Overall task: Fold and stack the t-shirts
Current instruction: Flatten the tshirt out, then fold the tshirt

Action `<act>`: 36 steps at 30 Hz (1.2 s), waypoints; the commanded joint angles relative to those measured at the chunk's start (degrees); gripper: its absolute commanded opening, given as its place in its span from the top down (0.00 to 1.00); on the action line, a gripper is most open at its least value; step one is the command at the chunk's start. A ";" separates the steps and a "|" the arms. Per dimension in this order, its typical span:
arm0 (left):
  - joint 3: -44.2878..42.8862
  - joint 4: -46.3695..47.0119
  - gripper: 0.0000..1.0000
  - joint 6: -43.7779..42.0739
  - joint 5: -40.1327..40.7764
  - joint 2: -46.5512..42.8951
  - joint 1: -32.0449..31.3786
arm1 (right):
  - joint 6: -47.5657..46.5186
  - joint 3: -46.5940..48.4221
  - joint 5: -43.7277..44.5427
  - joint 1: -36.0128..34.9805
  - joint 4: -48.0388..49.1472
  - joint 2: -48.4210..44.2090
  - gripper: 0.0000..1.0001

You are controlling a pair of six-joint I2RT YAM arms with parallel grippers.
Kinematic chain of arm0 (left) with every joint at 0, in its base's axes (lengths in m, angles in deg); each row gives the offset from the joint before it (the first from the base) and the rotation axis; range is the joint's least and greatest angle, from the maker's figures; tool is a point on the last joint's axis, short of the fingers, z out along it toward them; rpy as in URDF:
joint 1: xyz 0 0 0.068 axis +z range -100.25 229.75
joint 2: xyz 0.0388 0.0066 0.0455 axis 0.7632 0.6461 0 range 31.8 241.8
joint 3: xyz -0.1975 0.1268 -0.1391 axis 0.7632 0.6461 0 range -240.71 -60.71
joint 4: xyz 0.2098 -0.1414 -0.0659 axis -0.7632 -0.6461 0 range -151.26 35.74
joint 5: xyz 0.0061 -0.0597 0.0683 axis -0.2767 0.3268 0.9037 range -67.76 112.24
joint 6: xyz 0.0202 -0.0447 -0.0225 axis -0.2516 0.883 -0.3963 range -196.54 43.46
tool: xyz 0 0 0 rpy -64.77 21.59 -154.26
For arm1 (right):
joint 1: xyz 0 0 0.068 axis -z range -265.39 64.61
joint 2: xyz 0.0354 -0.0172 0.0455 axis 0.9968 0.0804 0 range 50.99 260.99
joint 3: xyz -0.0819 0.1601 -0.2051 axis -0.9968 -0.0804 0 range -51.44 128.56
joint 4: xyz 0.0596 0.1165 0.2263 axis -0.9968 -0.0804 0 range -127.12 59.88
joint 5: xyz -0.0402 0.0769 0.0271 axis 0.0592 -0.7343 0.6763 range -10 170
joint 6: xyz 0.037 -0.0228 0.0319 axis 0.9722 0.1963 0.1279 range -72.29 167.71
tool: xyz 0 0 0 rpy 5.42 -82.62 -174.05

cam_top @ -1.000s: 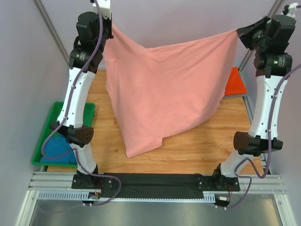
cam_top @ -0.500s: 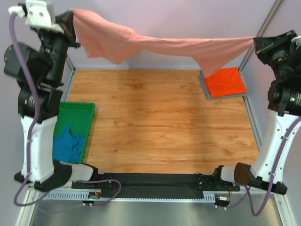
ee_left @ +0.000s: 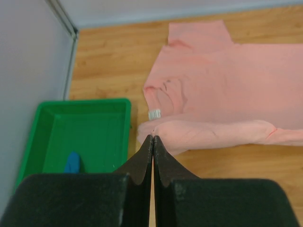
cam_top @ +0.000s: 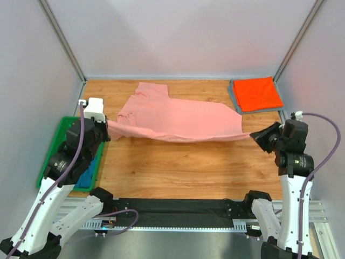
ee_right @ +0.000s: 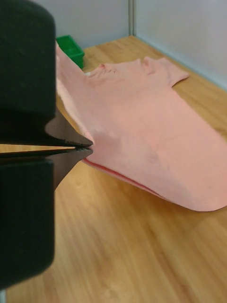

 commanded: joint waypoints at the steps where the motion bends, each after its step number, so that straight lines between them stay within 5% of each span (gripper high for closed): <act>1: 2.55 -5.49 1.00 7.81 3.02 -4.28 -0.11 | 0.64 -6.29 0.89 -0.72 -6.01 -5.11 1.00; 9: 11.26 -11.73 1.00 16.18 -1.90 -9.48 -0.11 | 2.31 -12.48 6.77 -0.72 -20.78 -8.02 1.00; 20: 16.97 -9.63 1.00 17.59 -5.24 -9.22 -0.11 | 1.69 -14.76 12.22 -0.72 -20.89 -5.12 1.00; 36: 13.38 13.40 1.00 1.70 -10.60 18.53 0.07 | -0.06 -17.93 13.28 -1.25 -8.06 11.39 1.00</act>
